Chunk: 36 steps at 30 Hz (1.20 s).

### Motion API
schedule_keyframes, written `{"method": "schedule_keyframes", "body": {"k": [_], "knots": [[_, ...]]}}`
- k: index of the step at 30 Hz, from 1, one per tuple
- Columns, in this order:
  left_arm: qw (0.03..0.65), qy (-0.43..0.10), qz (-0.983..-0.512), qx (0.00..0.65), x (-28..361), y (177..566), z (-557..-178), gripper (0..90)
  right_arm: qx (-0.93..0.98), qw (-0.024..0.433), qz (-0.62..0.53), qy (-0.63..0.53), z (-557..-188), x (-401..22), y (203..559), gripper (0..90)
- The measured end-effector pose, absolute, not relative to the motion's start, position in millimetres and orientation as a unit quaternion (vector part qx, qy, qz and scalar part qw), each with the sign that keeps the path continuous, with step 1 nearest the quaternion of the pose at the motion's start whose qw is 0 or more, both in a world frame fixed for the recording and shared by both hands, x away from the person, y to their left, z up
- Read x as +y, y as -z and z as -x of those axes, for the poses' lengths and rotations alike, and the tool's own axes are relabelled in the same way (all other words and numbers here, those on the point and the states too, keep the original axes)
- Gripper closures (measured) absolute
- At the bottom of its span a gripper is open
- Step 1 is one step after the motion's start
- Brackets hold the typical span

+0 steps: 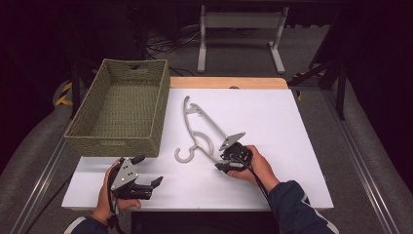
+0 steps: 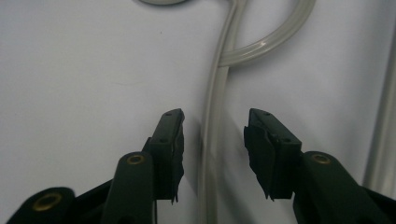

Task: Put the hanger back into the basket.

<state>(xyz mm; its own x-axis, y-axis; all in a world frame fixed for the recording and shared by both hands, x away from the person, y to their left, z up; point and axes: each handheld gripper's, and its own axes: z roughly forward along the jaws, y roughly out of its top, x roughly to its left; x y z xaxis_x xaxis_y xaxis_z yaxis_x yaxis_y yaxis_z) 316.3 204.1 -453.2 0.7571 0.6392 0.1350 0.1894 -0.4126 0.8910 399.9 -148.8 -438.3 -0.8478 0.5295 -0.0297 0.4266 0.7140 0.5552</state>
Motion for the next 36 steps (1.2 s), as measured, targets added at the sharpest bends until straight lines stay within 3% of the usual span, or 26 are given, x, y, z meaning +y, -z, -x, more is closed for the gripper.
{"method": "schedule_keyframes", "body": {"k": [11, 26, 36], "knots": [[0.473, -0.228, -0.812, 0.253, 202, 454, -316, 10.1, 0.930, 0.079, -0.258, -0.250, -410, -141, 436, 79.6], [0.480, -0.220, -0.812, 0.249, 200, 453, -315, 11.1, 0.918, 0.067, -0.280, -0.271, -415, -144, 437, 83.0], [0.505, -0.204, -0.801, 0.247, 187, 446, -321, 15.3, 0.839, 0.058, -0.329, -0.429, -417, -172, 419, 82.9]]}}
